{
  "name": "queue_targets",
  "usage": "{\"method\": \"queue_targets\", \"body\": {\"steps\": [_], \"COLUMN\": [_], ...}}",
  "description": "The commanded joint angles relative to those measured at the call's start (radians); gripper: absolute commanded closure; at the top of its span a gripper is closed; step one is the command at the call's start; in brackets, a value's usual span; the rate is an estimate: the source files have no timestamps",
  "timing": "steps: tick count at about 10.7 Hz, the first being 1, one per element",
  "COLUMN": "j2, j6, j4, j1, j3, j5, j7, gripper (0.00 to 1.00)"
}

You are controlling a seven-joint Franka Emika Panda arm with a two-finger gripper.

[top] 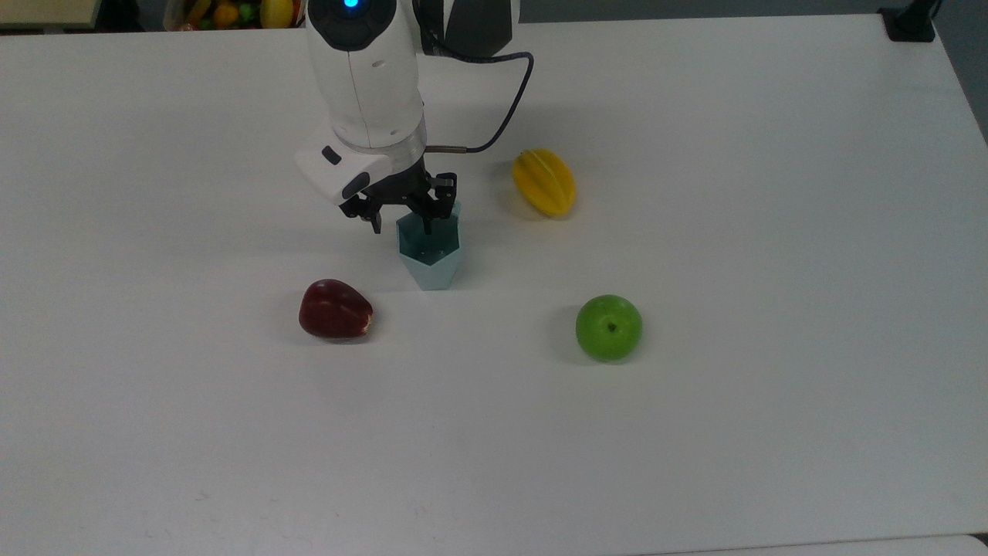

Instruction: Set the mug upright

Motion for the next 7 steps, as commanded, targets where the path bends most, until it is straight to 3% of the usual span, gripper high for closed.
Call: {"method": "queue_targets", "body": {"steps": [1, 7], "j2": [-0.076, -0.268], "j6": [-0.013, -0.279], "j4": [-0.008, 0.052], "j1": [-0.012, -0.138], "j3": [-0.004, -0.013], "j5": [0.024, 0.025], "j7": [-0.027, 0.024], "gripper": [0.00, 0.00]}}
